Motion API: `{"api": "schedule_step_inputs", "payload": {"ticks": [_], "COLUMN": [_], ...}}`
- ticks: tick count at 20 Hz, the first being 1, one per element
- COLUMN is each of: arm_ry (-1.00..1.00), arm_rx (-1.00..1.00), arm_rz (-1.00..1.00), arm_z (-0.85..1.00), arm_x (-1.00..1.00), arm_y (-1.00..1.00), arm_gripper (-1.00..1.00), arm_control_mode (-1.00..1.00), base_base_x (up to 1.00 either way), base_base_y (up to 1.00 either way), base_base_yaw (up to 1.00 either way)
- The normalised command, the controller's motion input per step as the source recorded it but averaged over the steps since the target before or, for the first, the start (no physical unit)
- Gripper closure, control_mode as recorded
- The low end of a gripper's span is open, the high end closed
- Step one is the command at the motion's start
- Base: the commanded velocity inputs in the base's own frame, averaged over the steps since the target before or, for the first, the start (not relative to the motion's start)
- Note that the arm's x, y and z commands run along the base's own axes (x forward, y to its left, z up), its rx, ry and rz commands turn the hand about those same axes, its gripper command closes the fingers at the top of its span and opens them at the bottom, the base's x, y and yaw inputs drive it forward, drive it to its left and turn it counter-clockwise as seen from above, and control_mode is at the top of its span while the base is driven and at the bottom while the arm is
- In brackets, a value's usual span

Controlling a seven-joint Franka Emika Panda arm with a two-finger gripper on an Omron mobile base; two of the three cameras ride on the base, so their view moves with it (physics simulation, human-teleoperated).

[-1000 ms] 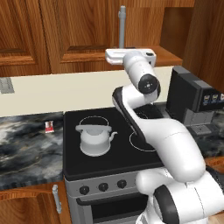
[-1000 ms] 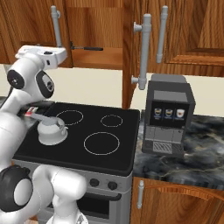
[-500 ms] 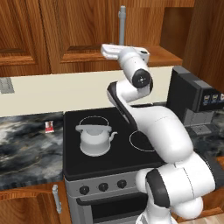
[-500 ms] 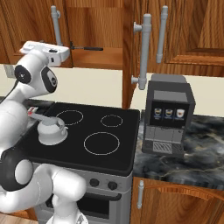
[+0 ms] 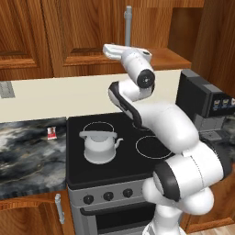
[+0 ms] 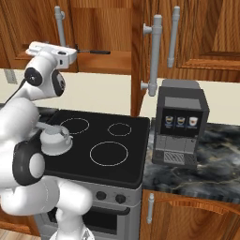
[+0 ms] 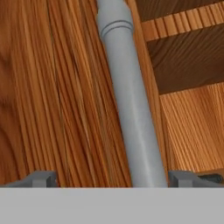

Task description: Pick the pan from the cabinet and place it on the stove. Then turn on the stove burner for the pan.

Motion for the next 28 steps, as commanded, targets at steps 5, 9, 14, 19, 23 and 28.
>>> {"api": "schedule_step_inputs", "payload": {"ticks": [5,9,14,19,23,28], "arm_ry": [0.01,0.03,0.02,0.03,0.01,0.0], "arm_rx": [0.0,-0.01,-0.02,-0.02,-0.14,-0.25], "arm_rz": [0.08,0.07,0.04,0.02,-0.01,-0.07], "arm_z": [0.0,-0.04,-0.05,-0.05,-0.16,-0.25], "arm_x": [0.38,0.45,0.31,0.18,-0.01,0.02], "arm_y": [0.0,0.19,0.28,0.26,0.15,0.13], "arm_gripper": [-1.0,1.0,1.0,1.0,1.0,1.0], "arm_control_mode": [-1.0,-1.0,-1.0,-1.0,-1.0,-1.0], "base_base_x": [0.0,0.0,0.0,0.0,0.0,0.0], "base_base_y": [0.0,0.0,0.0,0.0,0.0,0.0], "base_base_yaw": [0.0,0.0,0.0,0.0,0.0,0.0]}}
